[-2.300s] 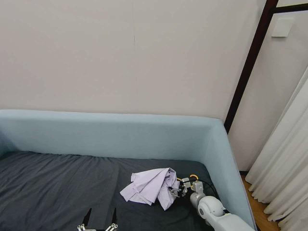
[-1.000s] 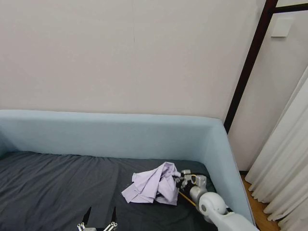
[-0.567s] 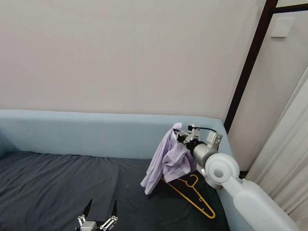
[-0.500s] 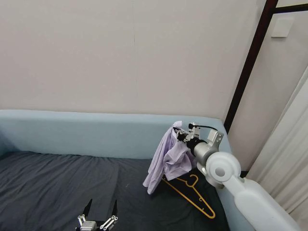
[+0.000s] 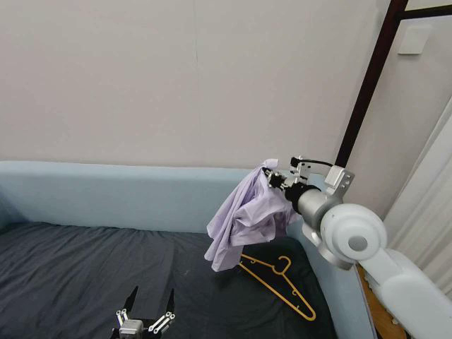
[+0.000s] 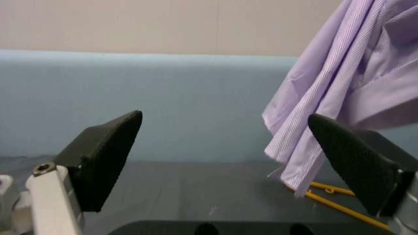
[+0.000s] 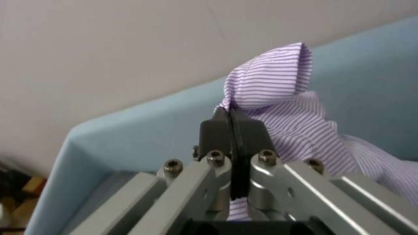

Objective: Pick up the clothes from the sofa and hang them on the clothes hanger.

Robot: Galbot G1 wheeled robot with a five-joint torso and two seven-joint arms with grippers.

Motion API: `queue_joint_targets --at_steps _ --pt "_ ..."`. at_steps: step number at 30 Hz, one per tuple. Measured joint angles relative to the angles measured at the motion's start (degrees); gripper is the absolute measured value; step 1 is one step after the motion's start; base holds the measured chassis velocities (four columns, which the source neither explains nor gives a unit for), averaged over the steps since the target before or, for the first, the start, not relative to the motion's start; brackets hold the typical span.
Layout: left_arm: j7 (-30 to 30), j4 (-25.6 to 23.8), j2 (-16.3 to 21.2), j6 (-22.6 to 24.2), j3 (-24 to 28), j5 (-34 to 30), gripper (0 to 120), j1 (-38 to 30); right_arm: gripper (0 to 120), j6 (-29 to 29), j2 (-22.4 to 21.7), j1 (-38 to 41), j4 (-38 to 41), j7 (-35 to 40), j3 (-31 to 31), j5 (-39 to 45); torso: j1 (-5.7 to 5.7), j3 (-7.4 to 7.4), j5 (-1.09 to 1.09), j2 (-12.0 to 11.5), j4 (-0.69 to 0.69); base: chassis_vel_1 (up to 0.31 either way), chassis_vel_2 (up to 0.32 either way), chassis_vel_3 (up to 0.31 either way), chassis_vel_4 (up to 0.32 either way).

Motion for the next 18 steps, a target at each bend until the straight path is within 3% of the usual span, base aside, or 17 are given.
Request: queue_joint_targets --at_steps 2,4,5,9,10,12,18 --pt "0.0 0.2 0.0 0.0 0.0 0.0 100 0.0 0 0.0 0.5 -0.8 0.6 0.1 -0.4 -0.1 0.0 0.0 0.0 0.0 -0.02 0.0 0.0 0.0 0.0" --pt "0.1 0.9 -0.1 -0.3 -0.1 0.0 100 0.0 0 0.3 6.2 -3.4 -2.5 -0.3 -5.2 -4.8 0.0 0.0 0.0 0.0 0.01 0.0 0.0 0.0 0.0" --pt "0.1 0.9 -0.1 -0.3 -0.1 0.0 100 0.0 0 0.3 6.2 -3.4 -2.5 -0.3 -5.2 -4.8 0.0 0.0 0.0 0.0 0.01 0.0 0.0 0.0 0.0" --pt "0.1 1.5 0.0 -0.3 -0.6 -0.3 100 0.2 0 1.8 15.8 -6.1 -13.4 -0.3 -6.9 -10.4 0.0 0.0 0.0 0.0 0.07 0.0 0.0 0.0 0.0" --pt "0.1 1.5 0.0 -0.3 -0.6 -0.3 100 0.2 0 1.8 15.8 -6.1 -13.4 -0.3 -6.9 -10.4 0.0 0.0 0.0 0.0 0.07 0.0 0.0 0.0 0.0" --pt "0.1 1.9 -0.1 -0.3 -0.7 -0.3 100 0.3 0 2.7 18.6 -8.7 -22.9 -2.6 -5.2 -14.6 0.0 0.01 0.01 0.0 0.04 0.0 0.0 0.0 0.0" --pt "0.1 3.4 -0.7 -0.3 -0.2 0.0 100 -0.1 0 4.9 19.0 -13.1 -41.4 -12.0 -0.2 -22.8 0.0 0.01 0.01 0.0 -0.01 0.0 0.0 0.0 0.0"
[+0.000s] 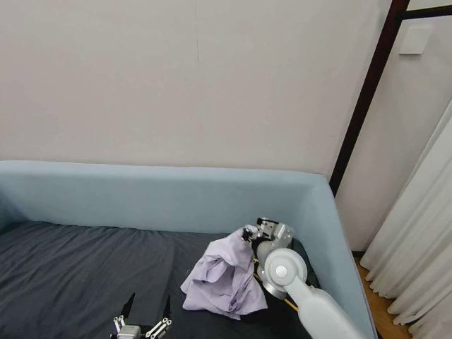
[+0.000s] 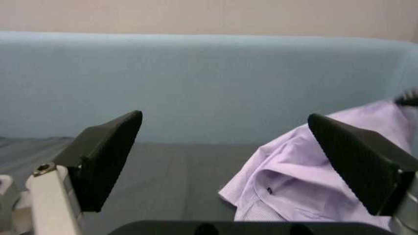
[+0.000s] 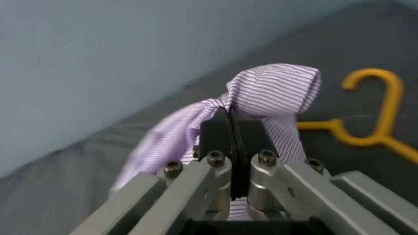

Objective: Pick up the clothes from the sofa and hang them on the clothes hanger.

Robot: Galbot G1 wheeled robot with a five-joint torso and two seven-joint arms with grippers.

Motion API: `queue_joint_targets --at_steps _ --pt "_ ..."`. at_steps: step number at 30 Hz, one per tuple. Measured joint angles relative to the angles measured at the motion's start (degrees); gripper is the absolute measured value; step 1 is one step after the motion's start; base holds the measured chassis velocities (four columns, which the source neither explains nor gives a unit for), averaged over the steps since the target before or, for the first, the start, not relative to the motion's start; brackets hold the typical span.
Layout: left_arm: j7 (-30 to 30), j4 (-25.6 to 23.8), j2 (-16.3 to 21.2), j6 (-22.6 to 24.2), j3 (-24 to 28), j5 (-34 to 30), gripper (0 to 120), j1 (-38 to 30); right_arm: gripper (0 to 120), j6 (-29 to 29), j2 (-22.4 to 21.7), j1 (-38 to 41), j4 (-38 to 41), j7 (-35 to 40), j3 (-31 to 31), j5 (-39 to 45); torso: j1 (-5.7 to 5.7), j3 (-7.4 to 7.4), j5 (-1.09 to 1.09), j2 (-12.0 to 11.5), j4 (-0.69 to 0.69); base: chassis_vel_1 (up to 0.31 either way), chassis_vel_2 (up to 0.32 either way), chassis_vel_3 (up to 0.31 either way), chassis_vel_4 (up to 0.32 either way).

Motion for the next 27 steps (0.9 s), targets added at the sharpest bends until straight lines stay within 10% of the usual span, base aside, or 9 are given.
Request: queue_joint_targets --at_steps 13,27 --pt "0.1 0.6 -0.7 0.0 0.7 0.7 100 0.0 0 2.0 -0.9 -2.8 -9.9 -7.1 3.5 -6.5 0.0 0.0 0.01 0.0 0.04 0.0 0.0 0.0 0.0" --pt "-0.3 1.1 0.0 -0.1 1.4 0.4 100 0.8 55 3.7 -11.0 -13.6 9.6 -14.3 1.5 -28.9 0.0 -0.01 0.0 0.0 0.01 0.0 0.0 0.0 0.0"
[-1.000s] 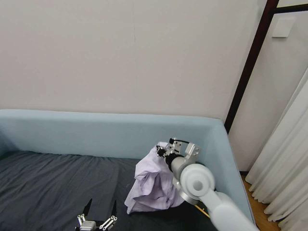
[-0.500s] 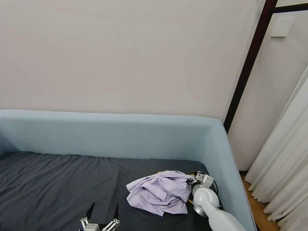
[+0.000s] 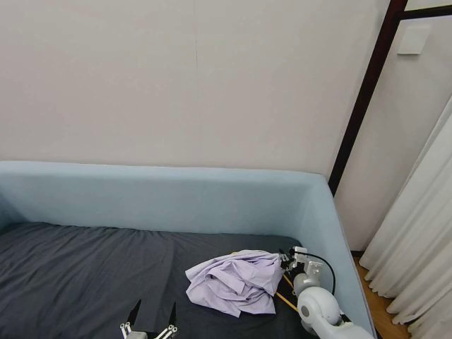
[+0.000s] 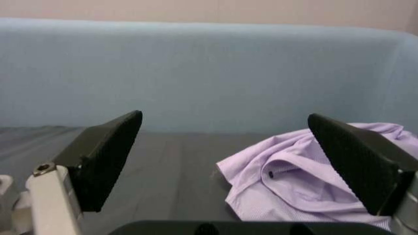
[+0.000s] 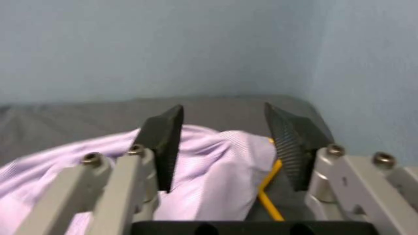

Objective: Pick up the clothes from the sofa and hang them on the clothes hanger.

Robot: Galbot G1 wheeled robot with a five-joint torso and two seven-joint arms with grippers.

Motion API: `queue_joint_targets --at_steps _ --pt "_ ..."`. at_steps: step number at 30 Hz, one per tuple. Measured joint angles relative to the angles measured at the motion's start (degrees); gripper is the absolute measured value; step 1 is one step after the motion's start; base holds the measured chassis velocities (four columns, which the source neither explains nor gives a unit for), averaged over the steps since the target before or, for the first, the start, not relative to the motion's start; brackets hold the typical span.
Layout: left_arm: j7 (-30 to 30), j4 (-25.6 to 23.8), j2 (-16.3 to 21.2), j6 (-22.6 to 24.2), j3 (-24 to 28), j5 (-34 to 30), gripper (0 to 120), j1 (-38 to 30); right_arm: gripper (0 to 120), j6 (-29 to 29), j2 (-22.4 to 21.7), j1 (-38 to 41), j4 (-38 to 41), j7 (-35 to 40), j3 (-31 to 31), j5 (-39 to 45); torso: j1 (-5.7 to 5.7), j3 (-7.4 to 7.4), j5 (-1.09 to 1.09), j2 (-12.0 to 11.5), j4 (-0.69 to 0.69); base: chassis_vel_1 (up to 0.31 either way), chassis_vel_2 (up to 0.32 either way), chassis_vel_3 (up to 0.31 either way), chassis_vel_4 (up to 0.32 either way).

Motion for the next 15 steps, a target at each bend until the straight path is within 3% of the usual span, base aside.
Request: queue_joint_targets --at_steps 2,9,11,15 --pt "-0.1 0.1 0.1 0.0 0.0 -0.1 100 0.2 59 0.4 -0.9 -1.2 1.6 -1.2 -1.2 -2.8 0.0 0.0 0.0 0.0 0.01 0.0 0.0 0.0 0.0" --pt "-0.1 0.3 0.4 -0.1 -0.1 -0.2 100 1.2 86 7.6 -3.7 -2.9 1.3 -11.7 -11.3 -26.6 0.0 0.0 0.0 0.0 0.01 0.0 0.0 0.0 0.0" --pt "0.0 0.2 0.5 -0.4 -0.2 -0.2 100 1.7 95 8.7 -3.7 -1.1 -0.3 -13.5 -13.9 -30.0 0.0 0.0 0.0 0.0 0.01 0.0 0.0 0.0 0.0" --pt "0.3 0.2 0.6 -0.8 -0.7 -0.3 100 2.5 100 9.0 -3.7 3.1 -3.6 -15.2 -17.9 -32.4 0.0 0.0 0.01 0.0 0.02 0.0 0.0 0.0 0.0"
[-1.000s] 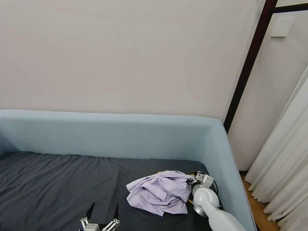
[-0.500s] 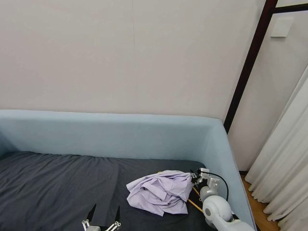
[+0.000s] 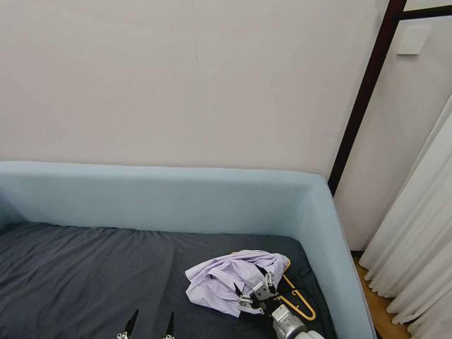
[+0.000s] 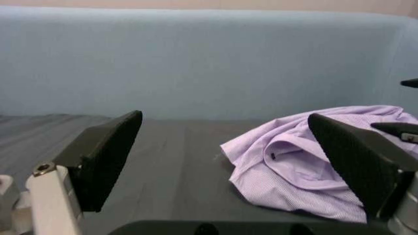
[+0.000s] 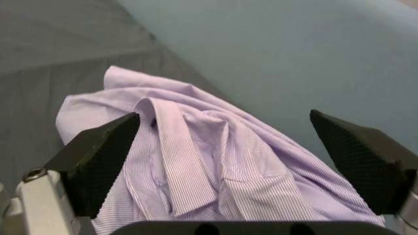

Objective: Pick up the clothes from the sofa and hang them on the clothes hanger.

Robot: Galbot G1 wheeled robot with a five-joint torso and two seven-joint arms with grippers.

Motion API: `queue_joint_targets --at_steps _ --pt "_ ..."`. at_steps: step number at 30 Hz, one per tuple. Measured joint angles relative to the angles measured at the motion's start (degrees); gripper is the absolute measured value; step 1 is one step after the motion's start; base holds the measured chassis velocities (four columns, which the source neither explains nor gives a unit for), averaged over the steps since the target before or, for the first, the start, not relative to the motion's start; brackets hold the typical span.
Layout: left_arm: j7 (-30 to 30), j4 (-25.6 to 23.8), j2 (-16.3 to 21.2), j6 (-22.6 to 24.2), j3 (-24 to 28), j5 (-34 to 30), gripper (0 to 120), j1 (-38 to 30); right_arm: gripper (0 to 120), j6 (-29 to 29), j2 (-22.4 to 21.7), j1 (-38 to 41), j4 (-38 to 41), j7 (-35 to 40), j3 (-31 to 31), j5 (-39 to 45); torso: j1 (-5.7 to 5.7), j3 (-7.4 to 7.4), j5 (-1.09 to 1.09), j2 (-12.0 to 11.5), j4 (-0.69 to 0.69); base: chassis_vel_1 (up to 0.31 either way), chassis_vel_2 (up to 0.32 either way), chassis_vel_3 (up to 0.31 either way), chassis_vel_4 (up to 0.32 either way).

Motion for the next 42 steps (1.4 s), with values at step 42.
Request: queue_joint_targets --at_steps 42 --pt "0.6 0.5 -0.7 -2.1 -0.4 -0.7 100 0.4 100 -19.7 4.6 10.9 -14.3 6.1 -15.8 -25.4 0.0 0.0 -0.02 0.0 -0.01 0.0 0.0 0.0 0.0"
